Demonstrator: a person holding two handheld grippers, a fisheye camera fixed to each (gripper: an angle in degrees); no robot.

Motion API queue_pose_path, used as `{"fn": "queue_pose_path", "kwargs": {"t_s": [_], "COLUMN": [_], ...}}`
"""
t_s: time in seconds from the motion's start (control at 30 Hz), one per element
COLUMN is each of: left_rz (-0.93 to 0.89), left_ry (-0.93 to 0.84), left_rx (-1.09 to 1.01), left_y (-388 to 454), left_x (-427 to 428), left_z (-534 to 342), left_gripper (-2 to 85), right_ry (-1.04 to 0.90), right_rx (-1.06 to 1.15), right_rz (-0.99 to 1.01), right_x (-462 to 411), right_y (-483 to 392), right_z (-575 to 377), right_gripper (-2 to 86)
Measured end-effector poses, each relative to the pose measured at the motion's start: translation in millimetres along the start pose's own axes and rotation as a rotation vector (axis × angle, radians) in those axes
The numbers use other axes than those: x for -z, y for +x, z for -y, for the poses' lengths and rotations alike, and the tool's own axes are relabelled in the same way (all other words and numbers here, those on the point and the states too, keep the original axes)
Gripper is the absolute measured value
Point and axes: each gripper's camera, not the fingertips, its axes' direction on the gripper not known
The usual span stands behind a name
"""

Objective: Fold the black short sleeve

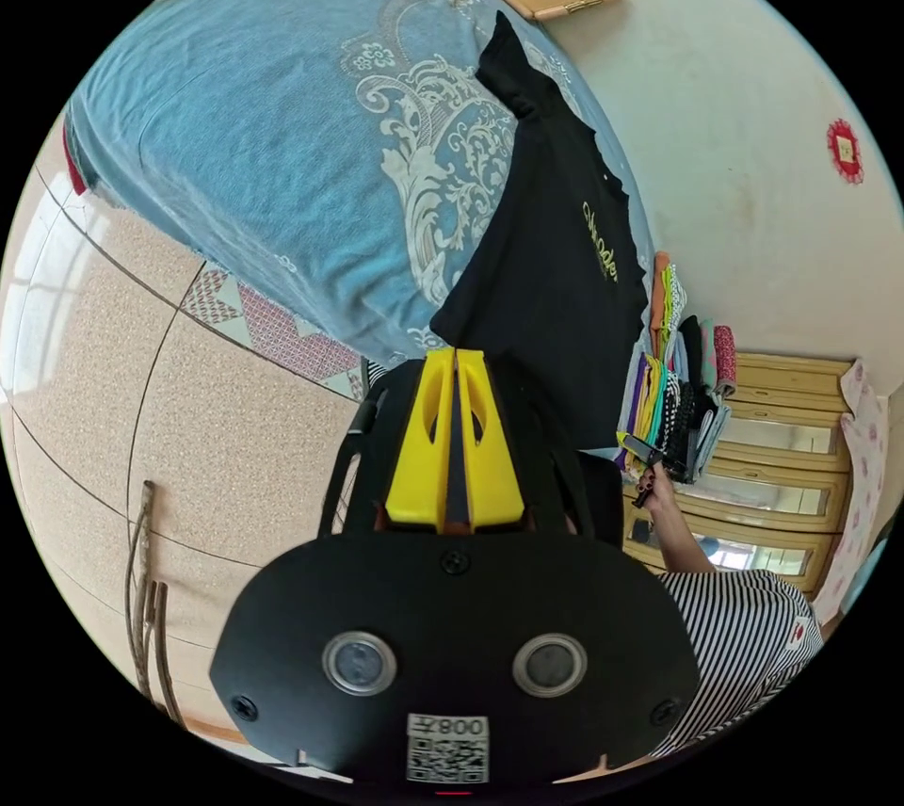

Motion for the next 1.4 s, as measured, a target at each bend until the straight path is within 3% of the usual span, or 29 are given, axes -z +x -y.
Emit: {"fn": "queue_pose_path", "kwargs": {"t_s": [0.13, 0.3, 0.6, 0.93, 1.23, 1.33, 1.4], "left_rz": [0.049, 0.058, 0.039, 0.147, 0.122, 0.195, 0.152], "left_ry": [0.057, 0.125, 0.193, 0.180, 0.185, 0.194, 0.249], "left_rx": [-0.014, -0.081, -0.089, -0.034, -0.128, -0.064, -0.027], "left_y": [21.9, 61.1, 143.1, 231.1, 327.2, 357.0, 377.0], "left_x": [26.3, 53.2, 58.1, 35.6, 50.6, 54.1, 63.1], "left_z": [2.9, 25.4, 169.5, 323.4, 325.5, 331.4, 333.4], "left_gripper": [1.1, 2.3, 5.7, 4.5, 0.9, 0.7, 0.7], "right_ry": [0.025, 0.089, 0.053, 0.015, 0.067, 0.072, 0.064], "right_rx": [-0.023, -0.004, 0.050, 0.117, 0.059, 0.042, 0.023], "right_rz": [0.045, -0.069, -0.209, -0.415, -0.346, -0.291, -0.245], "right_x": [13.8, 36.4, 23.7, 3.6, -2.1, -4.1, -4.6], "right_y": [0.3, -15.1, -65.6, -115.2, -106.5, -95.8, -87.6], "right_z": [-14.1, -32.1, -15.5, -15.1, -31.0, -35.8, -37.4], "right_gripper": [0.6, 0.2, 0.1, 0.1, 0.0, 0.0, 0.0]}}
